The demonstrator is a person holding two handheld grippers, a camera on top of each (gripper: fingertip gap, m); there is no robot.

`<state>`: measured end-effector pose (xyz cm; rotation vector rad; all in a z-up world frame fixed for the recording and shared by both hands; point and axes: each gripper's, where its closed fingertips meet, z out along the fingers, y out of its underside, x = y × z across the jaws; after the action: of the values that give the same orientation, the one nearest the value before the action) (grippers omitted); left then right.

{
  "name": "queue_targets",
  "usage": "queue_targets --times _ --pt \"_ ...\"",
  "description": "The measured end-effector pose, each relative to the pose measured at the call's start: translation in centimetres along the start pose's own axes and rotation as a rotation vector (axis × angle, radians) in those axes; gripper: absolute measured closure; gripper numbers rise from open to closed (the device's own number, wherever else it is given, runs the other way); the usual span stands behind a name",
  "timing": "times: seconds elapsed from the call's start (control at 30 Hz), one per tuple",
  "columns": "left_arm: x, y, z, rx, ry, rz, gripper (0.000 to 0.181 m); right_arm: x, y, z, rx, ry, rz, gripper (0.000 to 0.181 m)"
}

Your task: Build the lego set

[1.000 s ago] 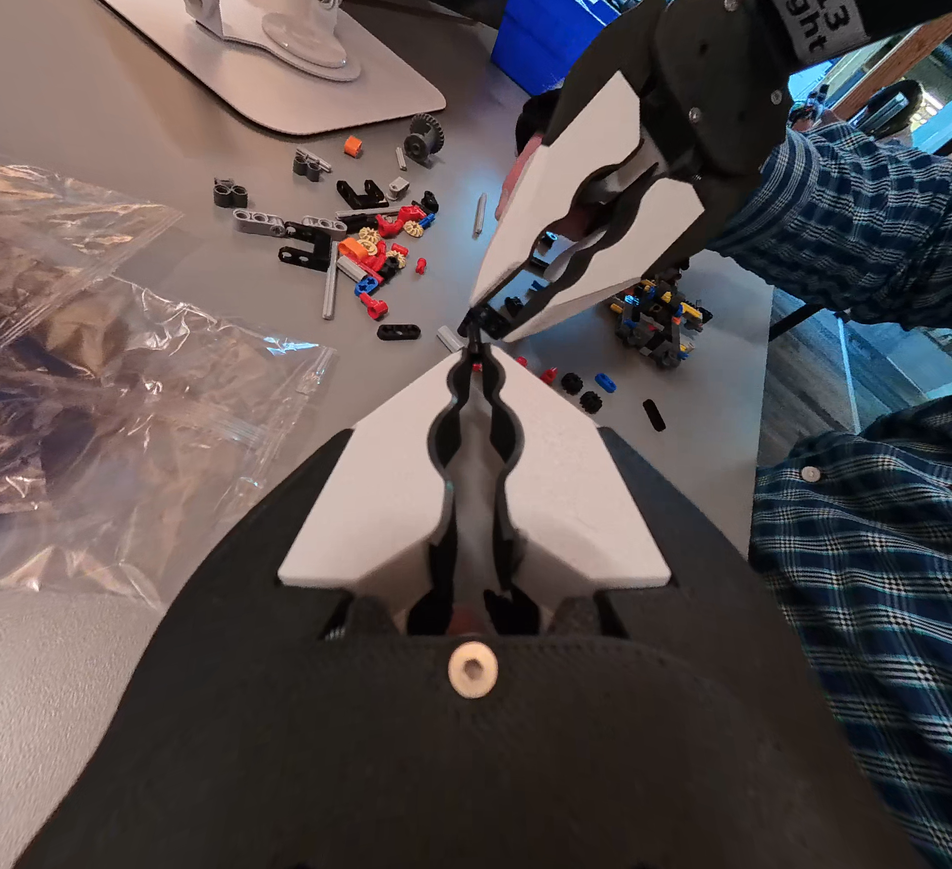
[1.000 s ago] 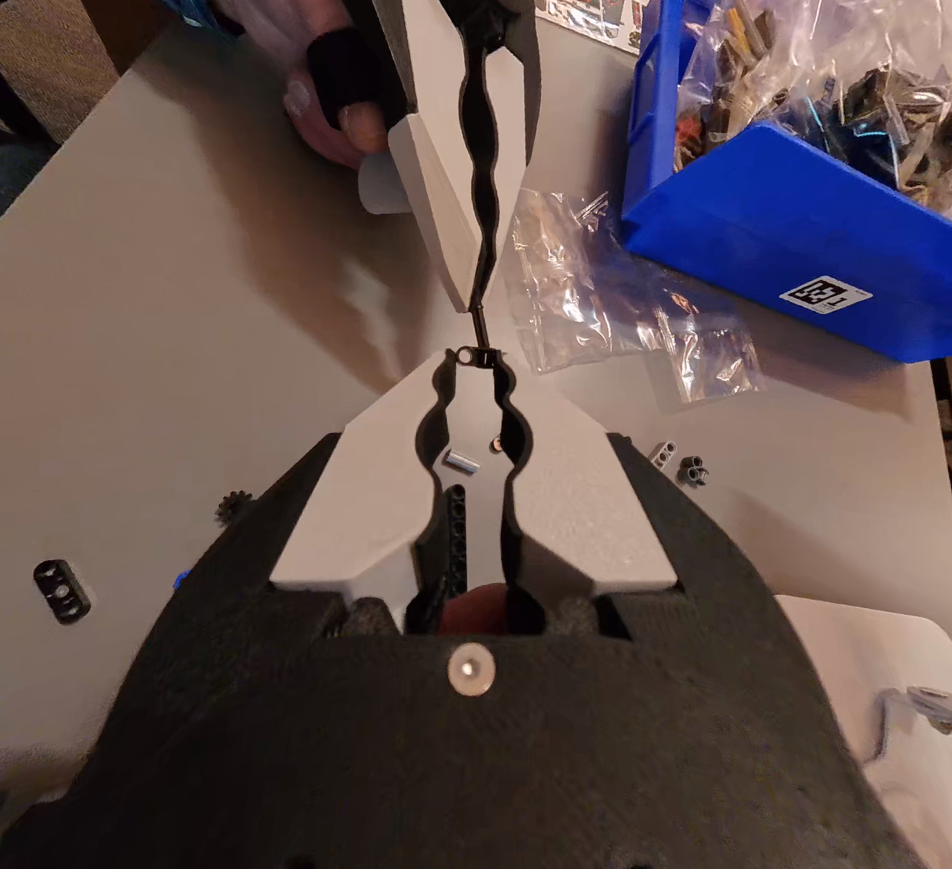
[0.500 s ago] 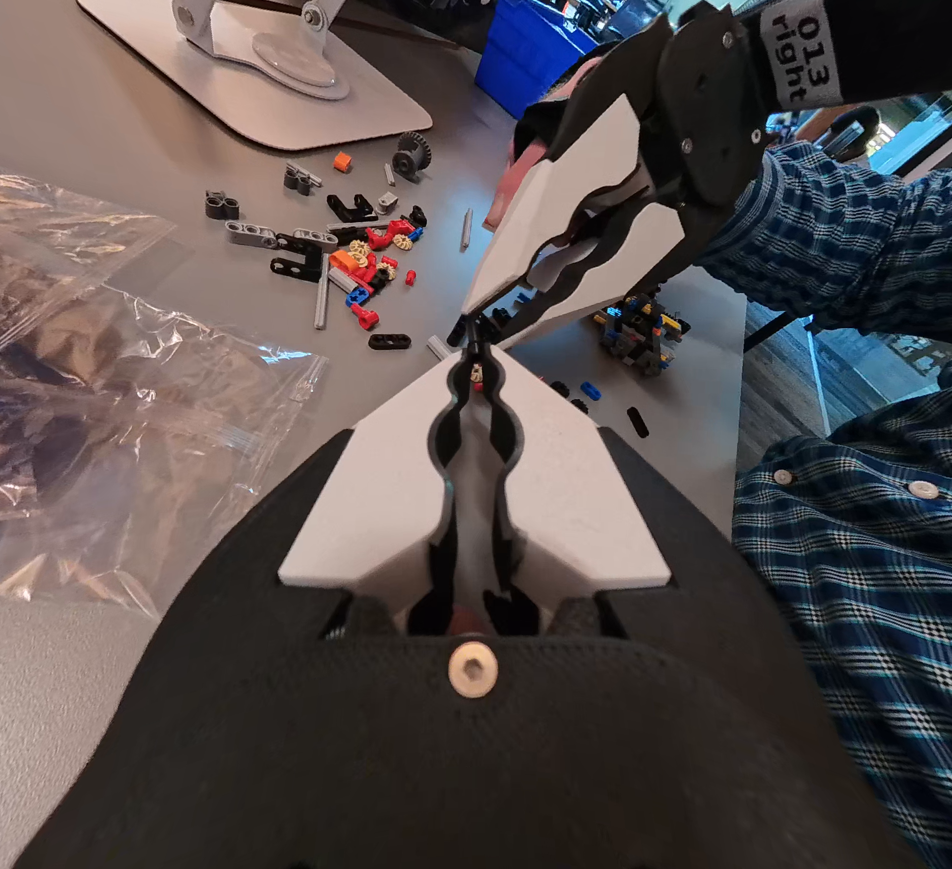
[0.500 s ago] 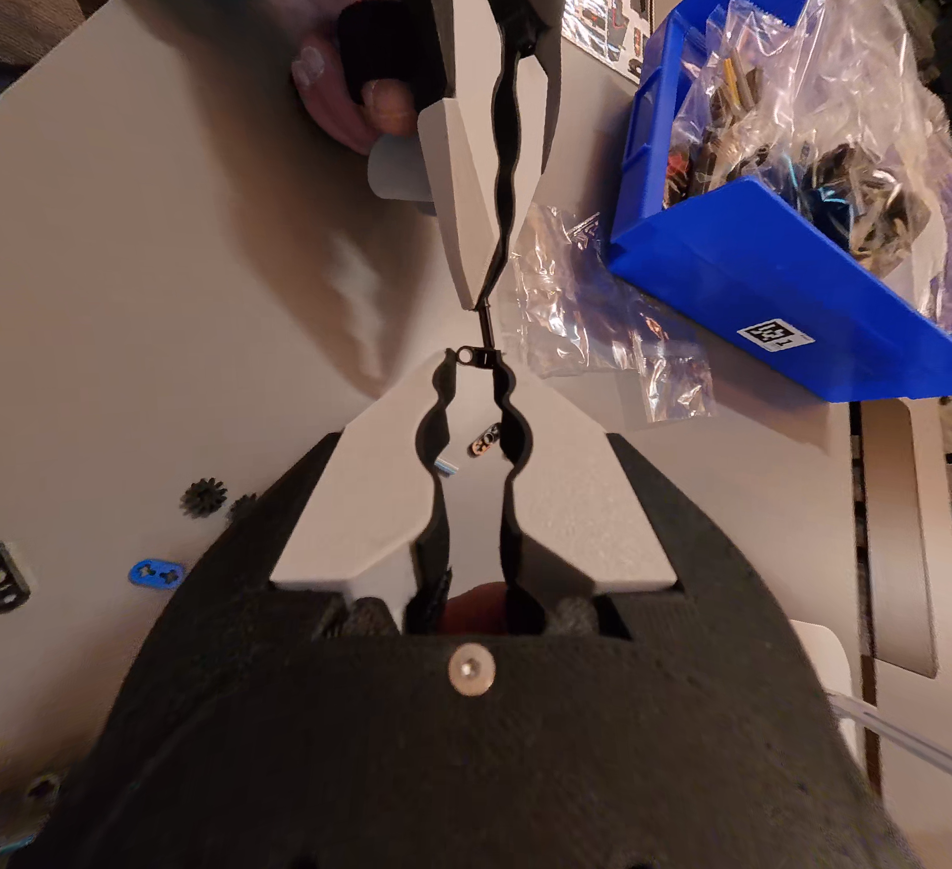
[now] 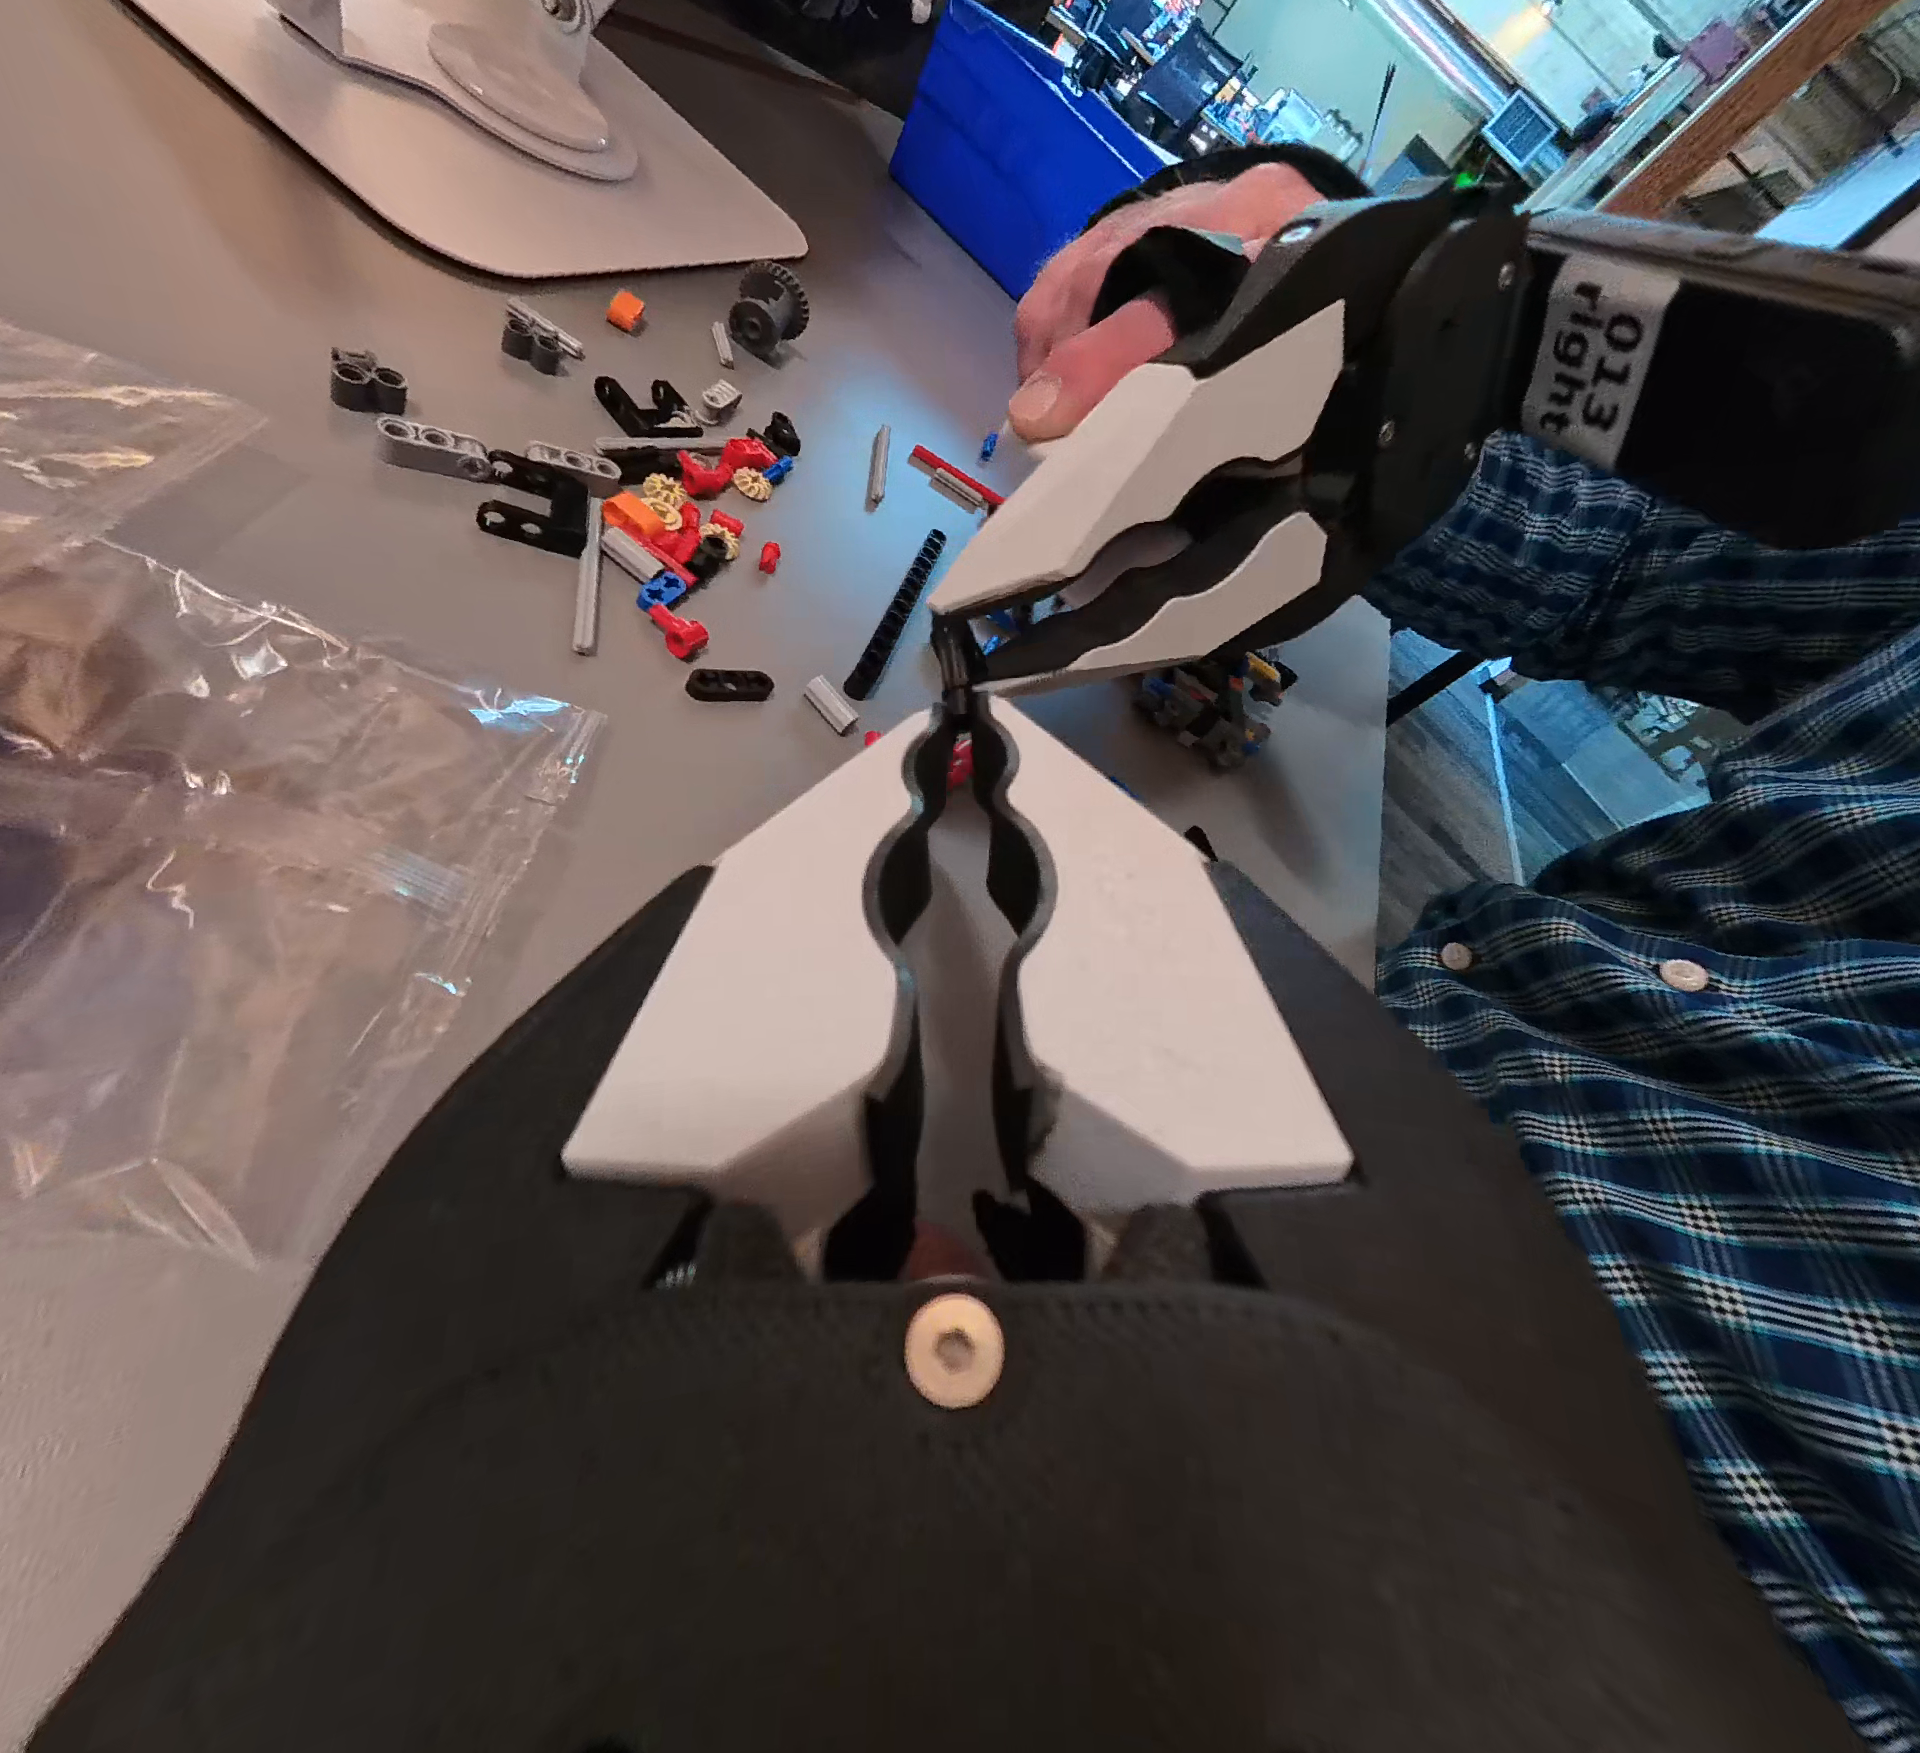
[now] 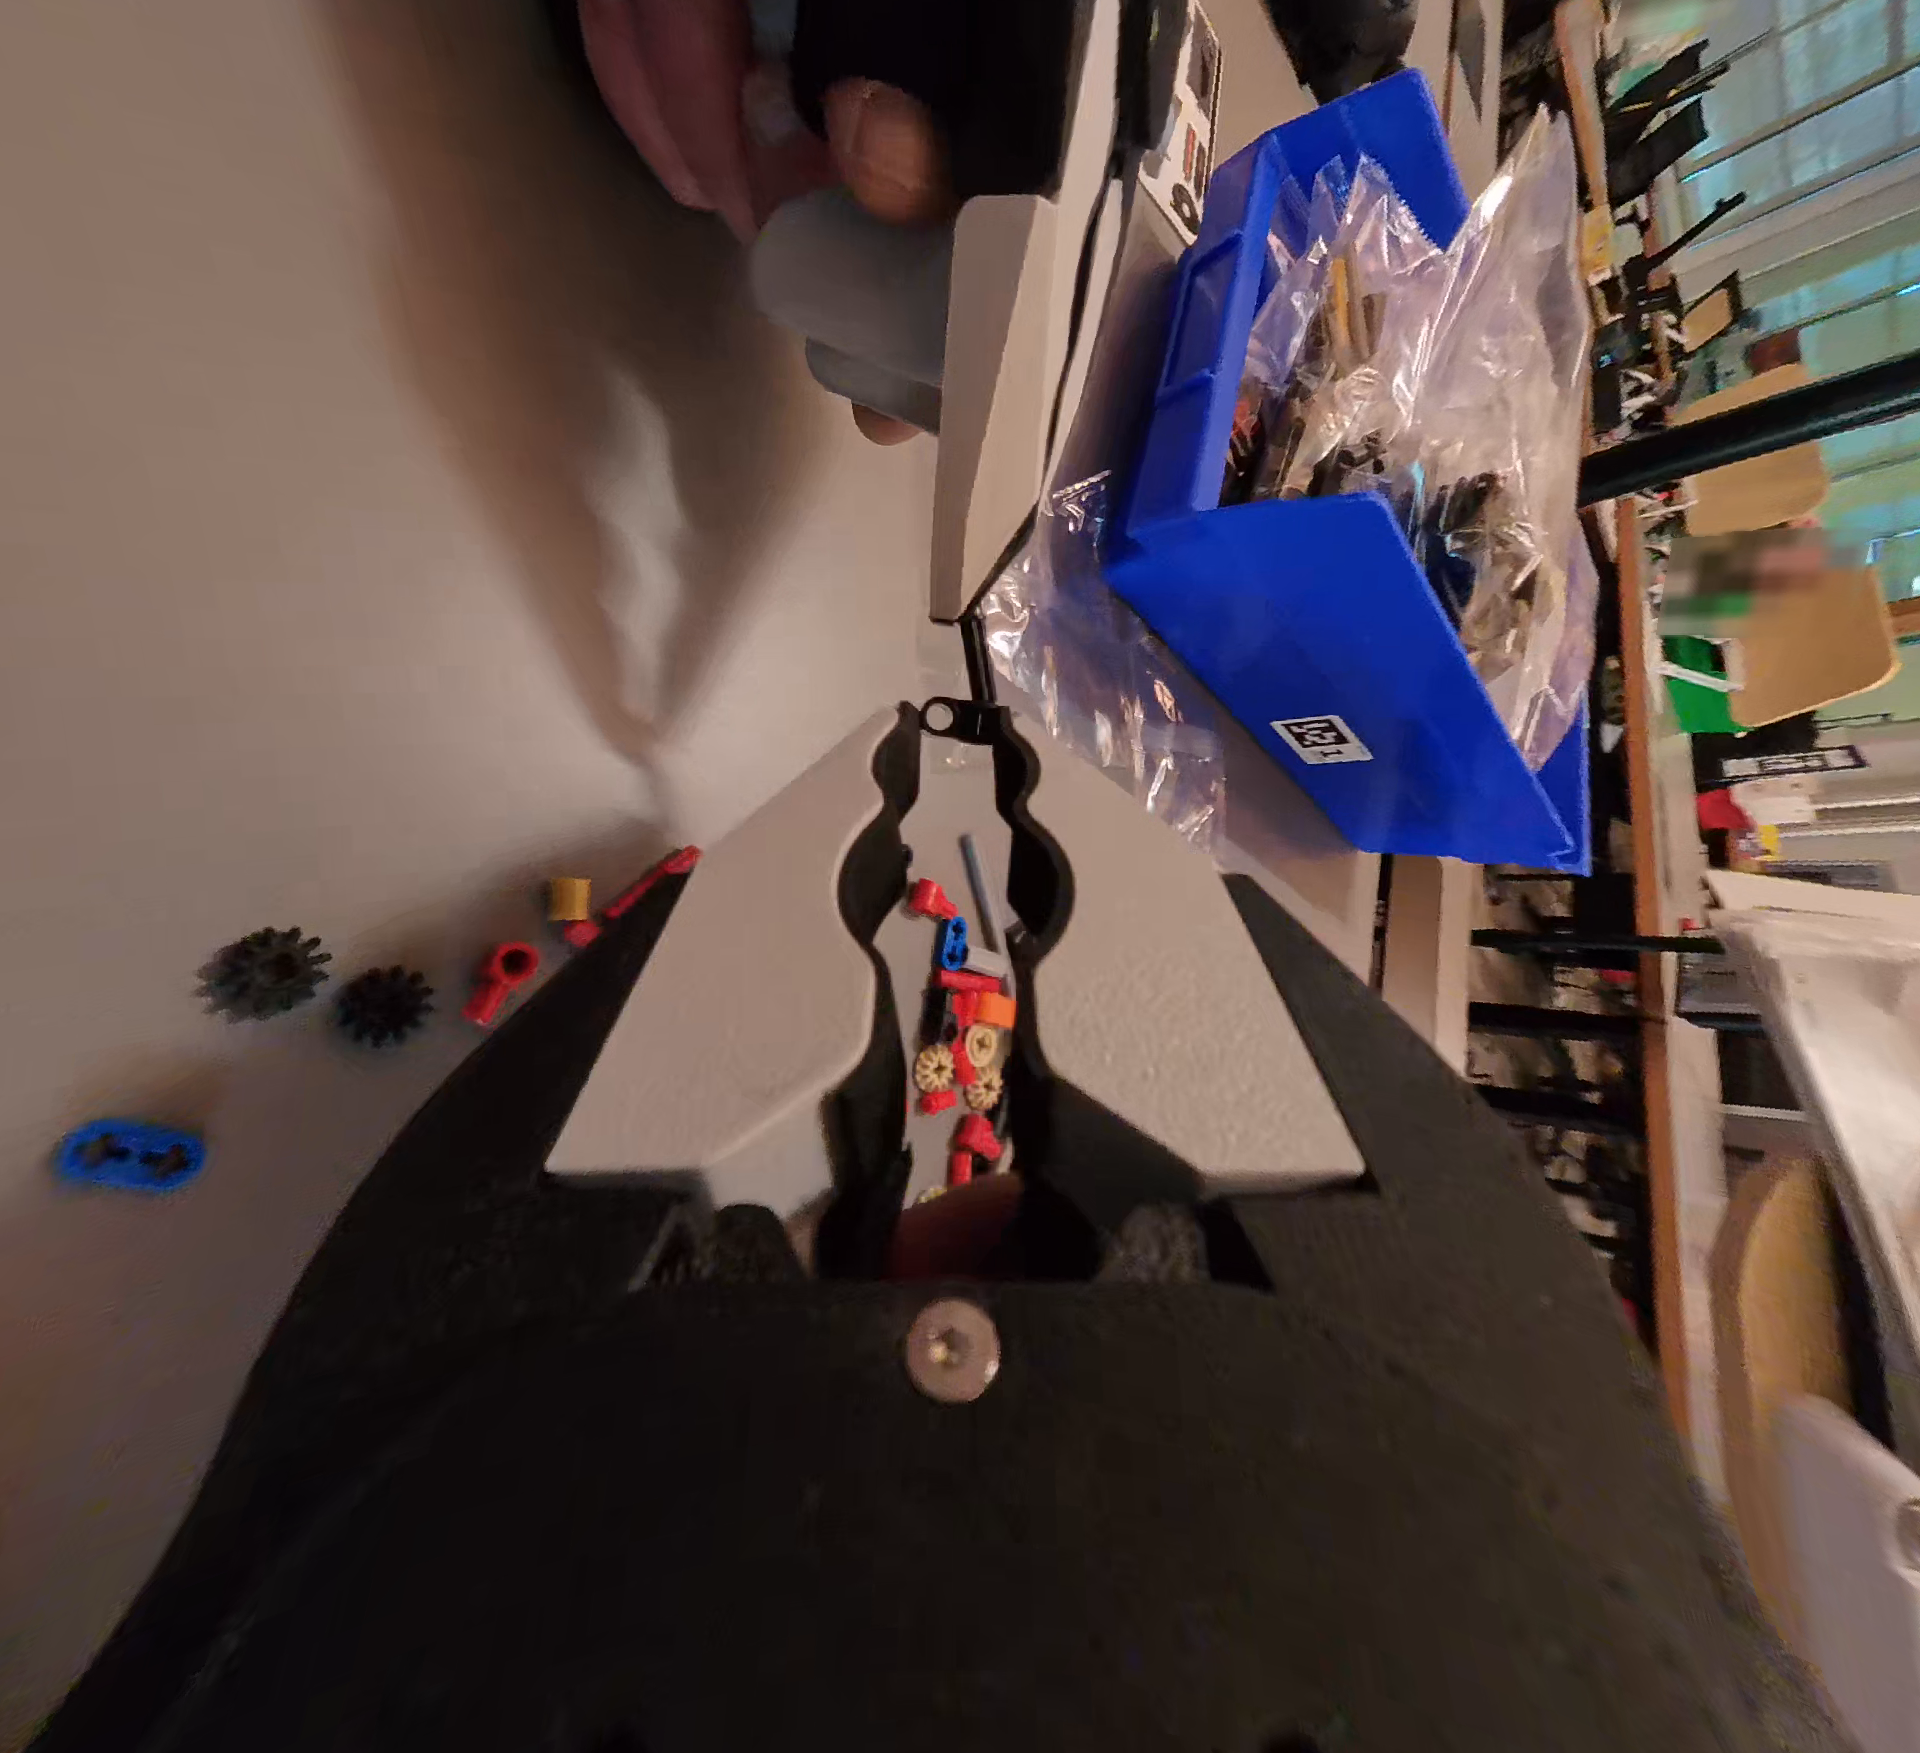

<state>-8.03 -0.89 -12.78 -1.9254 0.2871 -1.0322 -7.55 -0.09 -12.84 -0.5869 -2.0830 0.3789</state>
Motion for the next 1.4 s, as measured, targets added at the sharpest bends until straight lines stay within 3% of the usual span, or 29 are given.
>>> queue_targets --times 0.03,0.57,1.4 --pt "0.0 0.1 0.0 -0.005 0.003 -0.003 0.180 0.0 0.0 0.0 -0.005 0.010 -0.025 0.169" --pt "0.5 0.5 -0.5 -0.084 0.033 -0.045 0.180 -0.3 -0.6 0.0 -0.107 0.112 -0.477 0.170" --pt "2.9 -0.1 0.0 -0.036 0.154 -0.016 0.180 -0.6 -2.0 -2.2 -0.076 0.069 -0.310 0.170"
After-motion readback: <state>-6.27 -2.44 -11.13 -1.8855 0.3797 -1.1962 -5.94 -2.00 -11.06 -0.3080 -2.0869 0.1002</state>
